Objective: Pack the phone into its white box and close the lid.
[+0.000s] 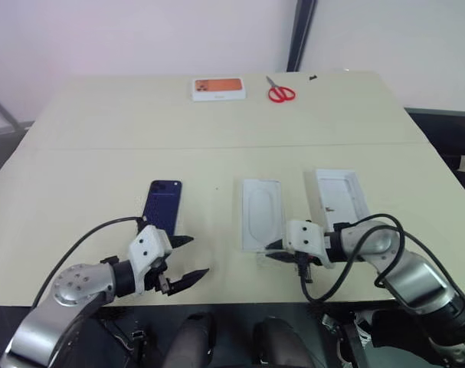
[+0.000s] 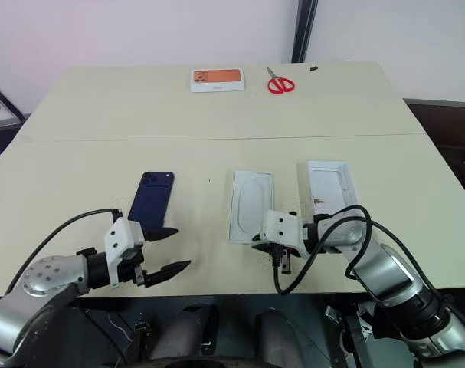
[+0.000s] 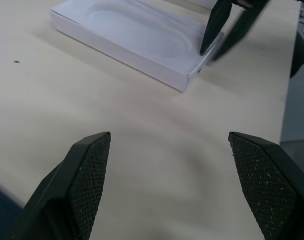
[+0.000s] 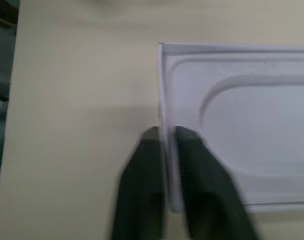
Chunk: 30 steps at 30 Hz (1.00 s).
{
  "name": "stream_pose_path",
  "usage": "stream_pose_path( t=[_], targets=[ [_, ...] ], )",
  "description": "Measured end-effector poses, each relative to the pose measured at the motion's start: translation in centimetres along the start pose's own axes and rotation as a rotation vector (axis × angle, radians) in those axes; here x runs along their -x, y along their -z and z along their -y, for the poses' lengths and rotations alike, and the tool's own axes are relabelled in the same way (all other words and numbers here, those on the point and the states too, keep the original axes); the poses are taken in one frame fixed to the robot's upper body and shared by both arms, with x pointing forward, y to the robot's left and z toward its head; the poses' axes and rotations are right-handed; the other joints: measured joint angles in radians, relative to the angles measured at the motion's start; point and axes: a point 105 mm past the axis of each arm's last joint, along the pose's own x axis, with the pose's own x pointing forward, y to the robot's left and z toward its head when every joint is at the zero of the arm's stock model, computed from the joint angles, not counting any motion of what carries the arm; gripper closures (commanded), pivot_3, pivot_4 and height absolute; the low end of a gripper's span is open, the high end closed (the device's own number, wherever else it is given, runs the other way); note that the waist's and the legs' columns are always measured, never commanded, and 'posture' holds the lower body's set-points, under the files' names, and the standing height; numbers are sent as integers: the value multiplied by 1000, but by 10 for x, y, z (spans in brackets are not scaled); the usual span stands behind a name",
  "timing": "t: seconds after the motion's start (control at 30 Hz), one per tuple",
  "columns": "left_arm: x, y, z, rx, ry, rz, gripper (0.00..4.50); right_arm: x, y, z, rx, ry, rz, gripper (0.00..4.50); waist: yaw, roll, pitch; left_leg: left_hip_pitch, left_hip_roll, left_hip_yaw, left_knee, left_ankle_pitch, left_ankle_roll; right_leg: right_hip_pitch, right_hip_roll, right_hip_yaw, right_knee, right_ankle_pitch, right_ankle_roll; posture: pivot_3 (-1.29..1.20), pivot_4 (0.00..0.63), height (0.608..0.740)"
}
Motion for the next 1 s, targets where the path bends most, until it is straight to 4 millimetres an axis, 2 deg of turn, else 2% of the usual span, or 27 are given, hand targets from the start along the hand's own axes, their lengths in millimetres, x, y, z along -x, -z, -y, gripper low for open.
stream_pose_path(
  t=[0.2,0.37,0.5,0.7,0.73,0.77,0.9,1.0],
  targets=[
    [3,5,0,5,-17,-17,527,-6,-8,1,41,2,33,4453,-3,0,0,0,0,0,0,0,0,0,0,0,0,0,0,0,150,740],
    [20,8,-20,7,-132,-33,527,-27,-24,12,84,-1,83,4453,-7,0,0,0,0,0,0,0,0,0,0,0,0,0,0,0,150,740],
    [29,12,-26,18,-174,-47,527,-42,-32,18,98,-9,100,4453,-2,0,0,0,0,0,0,0,0,0,0,-1,0,0,0,0,150,740],
    [36,12,-32,19,-217,-46,527,-45,-34,18,111,-35,98,4453,-1,0,0,0,0,0,0,0,0,0,0,0,0,0,0,0,150,740],
    [36,11,-33,18,-221,-45,527,-45,-34,17,109,-40,100,3797,-2,0,0,0,0,0,0,0,0,0,0,0,0,0,0,0,150,740],
    [37,11,-33,19,-225,-43,527,-45,-35,17,108,-48,104,3541,-2,0,0,0,0,0,0,0,0,0,0,0,0,0,0,0,150,740],
    [36,11,-34,30,-242,-27,527,-45,-42,17,88,-54,149,1537,-3,0,0,0,0,0,0,0,0,0,0,0,0,0,0,0,150,740],
    [37,9,-38,43,-267,-10,527,-41,-51,24,41,-30,210,1537,-3,0,0,0,0,0,0,0,0,0,0,0,0,0,0,0,150,740]
  ],
)
